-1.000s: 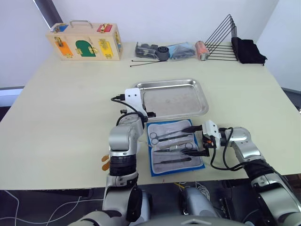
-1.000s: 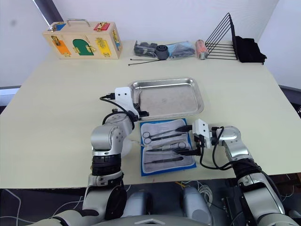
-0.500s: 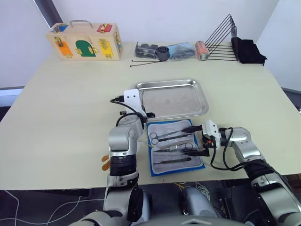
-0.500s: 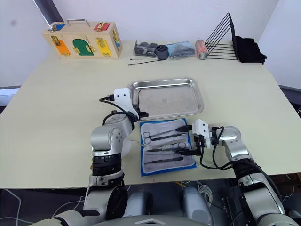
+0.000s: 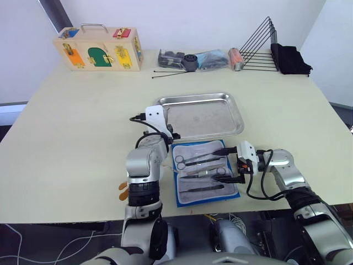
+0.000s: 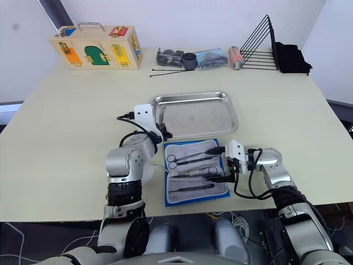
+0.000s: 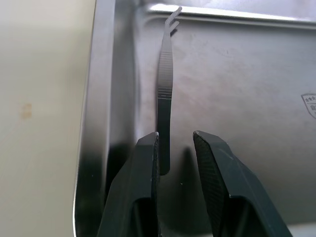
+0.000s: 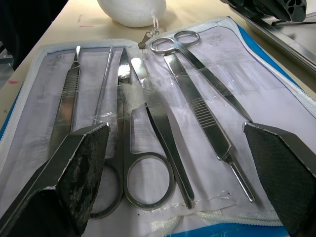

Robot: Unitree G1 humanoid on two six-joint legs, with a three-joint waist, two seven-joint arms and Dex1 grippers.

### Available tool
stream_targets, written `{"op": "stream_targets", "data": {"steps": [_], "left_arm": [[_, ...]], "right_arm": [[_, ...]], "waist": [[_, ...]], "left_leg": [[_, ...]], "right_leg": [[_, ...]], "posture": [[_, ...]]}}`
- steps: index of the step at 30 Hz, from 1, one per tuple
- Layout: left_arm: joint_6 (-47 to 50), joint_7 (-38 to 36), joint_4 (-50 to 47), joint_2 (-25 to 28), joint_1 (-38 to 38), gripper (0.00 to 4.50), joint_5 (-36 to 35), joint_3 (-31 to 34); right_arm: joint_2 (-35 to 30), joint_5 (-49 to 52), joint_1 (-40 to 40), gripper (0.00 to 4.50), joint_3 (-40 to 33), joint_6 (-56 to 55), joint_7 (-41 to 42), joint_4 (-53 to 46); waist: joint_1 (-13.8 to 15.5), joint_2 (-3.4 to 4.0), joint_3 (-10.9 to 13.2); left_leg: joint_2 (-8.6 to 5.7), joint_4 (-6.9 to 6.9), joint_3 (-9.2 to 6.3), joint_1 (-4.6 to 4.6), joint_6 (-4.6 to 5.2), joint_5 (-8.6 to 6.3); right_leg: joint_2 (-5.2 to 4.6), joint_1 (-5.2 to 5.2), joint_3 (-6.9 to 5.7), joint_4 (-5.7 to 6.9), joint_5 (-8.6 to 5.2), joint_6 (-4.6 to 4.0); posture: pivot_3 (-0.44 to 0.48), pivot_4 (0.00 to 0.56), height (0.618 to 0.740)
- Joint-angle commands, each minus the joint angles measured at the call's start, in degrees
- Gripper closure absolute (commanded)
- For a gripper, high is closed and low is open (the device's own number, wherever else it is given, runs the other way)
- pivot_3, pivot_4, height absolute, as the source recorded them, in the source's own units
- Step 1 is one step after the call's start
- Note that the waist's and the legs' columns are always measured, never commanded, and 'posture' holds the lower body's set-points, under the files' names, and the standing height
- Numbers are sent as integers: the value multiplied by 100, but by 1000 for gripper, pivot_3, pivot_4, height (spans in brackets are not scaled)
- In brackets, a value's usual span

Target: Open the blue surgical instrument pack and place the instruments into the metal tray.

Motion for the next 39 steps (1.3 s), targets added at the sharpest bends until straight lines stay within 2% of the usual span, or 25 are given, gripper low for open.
{"op": "stream_targets", "data": {"steps": [1,3,8,11,14,19,23,30,33,35,38,39], "left_arm": [[-436,-193,-181,136,-186,3316,-10,-141],[-773,-474,-176,247,-212,3316,-115,-208],[-1499,-2163,-260,901,-116,3316,-720,-551],[-1918,-3436,-279,1573,-61,3316,-1161,-568],[-2160,-4259,-264,2086,31,3316,-1442,-621],[-2819,-6210,-333,3359,554,3316,-1943,-540],[-3312,-7437,-257,4216,982,3316,-2115,-501],[-3803,-9185,152,5284,1267,3316,-2527,-275],[-3754,-9661,161,5649,1288,2532,-2756,-159],[-3838,-9935,139,5819,1308,1546,-2842,-103],[-3954,-10088,120,6233,1365,599,-3163,-136],[-4063,-10093,144,6391,1392,114,-3255,-207]], "right_arm": [[53,-515,305,0,427,148,-120,470],[59,-515,306,0,427,146,-127,472],[83,-512,299,0,434,159,-127,473],[85,-512,294,0,430,160,-129,477],[87,-517,300,0,428,173,-137,461],[44,-492,347,0,409,215,-121,397],[30,-481,366,0,409,229,-122,370],[1,-468,377,0,401,231,-107,352],[-20,-458,387,0,396,242,-86,328],[-39,-446,396,0,388,262,-74,300],[-67,-439,408,0,382,287,-63,265],[-72,-439,412,0,381,294,-63,256]], "waist": [[0,0,0],[0,0,0],[-6,0,1],[-28,1,1],[-27,1,1],[-26,-7,6],[-15,-9,8],[-9,-11,11],[-9,-10,16],[-8,-5,19],[-10,-14,30],[-6,-6,36]], "left_leg": [[0,0,0,0,0,0],[0,-1,1,0,-1,0],[0,-6,11,3,-11,4],[0,-9,15,5,-15,5],[1,-31,23,19,-19,7],[0,-61,32,50,-20,8],[1,-74,35,71,-19,8],[4,-80,33,74,-17,8],[6,-82,32,73,-17,8],[7,-83,33,73,-17,8],[7,-83,33,73,-17,8],[10,-84,33,71,-16,8]], "right_leg": [[0,0,0,0,0,0],[0,0,-1,-1,0,0],[0,0,0,-1,0,-1],[0,0,0,-2,0,-1],[3,1,5,-3,-1,-2],[-1,9,25,-9,-2,-2],[-2,30,18,-26,-7,-10],[-6,31,18,-36,-24,-38],[-6,31,18,-37,-26,-40],[-7,31,18,-38,-26,-40],[-7,31,18,-39,-27,-40],[-5,29,19,-39,-27,-40]], "posture": [[0,150,740],[0,150,740],[0,150,740],[0,150,740],[0,150,740],[0,150,740],[0,150,740],[0,150,740],[0,150,740],[0,150,740],[0,150,740],[0,150,740]]}}
